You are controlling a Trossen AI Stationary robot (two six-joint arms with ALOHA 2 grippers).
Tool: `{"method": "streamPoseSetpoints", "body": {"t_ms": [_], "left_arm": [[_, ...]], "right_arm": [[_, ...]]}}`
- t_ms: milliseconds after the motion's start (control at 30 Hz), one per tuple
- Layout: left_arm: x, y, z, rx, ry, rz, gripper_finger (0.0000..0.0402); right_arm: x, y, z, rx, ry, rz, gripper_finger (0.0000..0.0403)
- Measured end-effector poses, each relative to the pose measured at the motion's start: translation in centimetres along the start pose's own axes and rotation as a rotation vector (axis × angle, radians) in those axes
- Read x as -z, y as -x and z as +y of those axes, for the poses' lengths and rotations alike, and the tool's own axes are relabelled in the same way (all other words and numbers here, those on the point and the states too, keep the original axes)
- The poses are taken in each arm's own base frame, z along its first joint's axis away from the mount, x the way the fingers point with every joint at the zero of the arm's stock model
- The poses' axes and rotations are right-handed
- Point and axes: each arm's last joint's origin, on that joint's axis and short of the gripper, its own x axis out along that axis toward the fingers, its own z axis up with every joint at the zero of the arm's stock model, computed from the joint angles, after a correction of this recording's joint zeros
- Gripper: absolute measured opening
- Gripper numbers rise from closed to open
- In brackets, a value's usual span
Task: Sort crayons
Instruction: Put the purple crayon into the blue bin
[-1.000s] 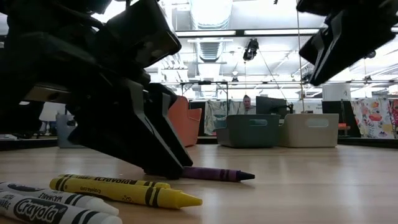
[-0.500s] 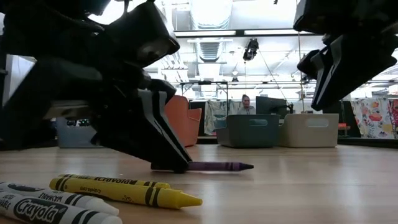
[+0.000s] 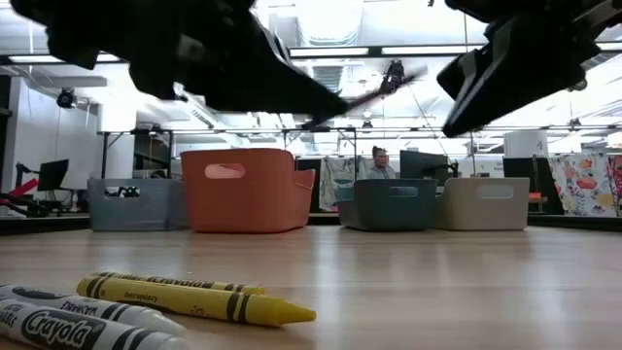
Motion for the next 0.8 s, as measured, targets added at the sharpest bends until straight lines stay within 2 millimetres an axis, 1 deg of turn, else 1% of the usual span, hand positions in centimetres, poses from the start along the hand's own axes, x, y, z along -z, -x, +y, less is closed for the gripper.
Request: {"method": "streamPoseSetpoints", "body": {"t_ms": [100,233,433,533,633,800], "left_arm": [[0.0,0.6,0.2,-0.016,0.018,-0.099,0.0],[0.3,1.5,0.5,-0.036,0.069,-0.221,0.0],[0.2,3.0,1.0,-0.047,0.144,-0.418,0.0],[-0.1,3.5,1.2,-0.058,0.172,-0.493,0.0],[-0.4,3.7,1.4,-0.066,0.181,-0.534,0.0],[-1.2,3.6,1.4,-0.07,0.191,-0.56,0.0]], "right_arm": [[0.2,-0.3,0.0,-0.016,0.032,-0.092,0.0043],[0.5,-0.4,-0.1,-0.022,0.068,-0.265,0.0043],[0.7,0.4,-0.4,-0.031,0.127,-0.551,0.0043],[0.3,1.1,-0.6,-0.021,0.139,-0.685,0.0043],[-0.4,1.7,-1.0,0.0,0.148,-0.784,0.0043],[-1.7,2.0,-1.3,0.029,0.175,-0.836,0.0043]]}}
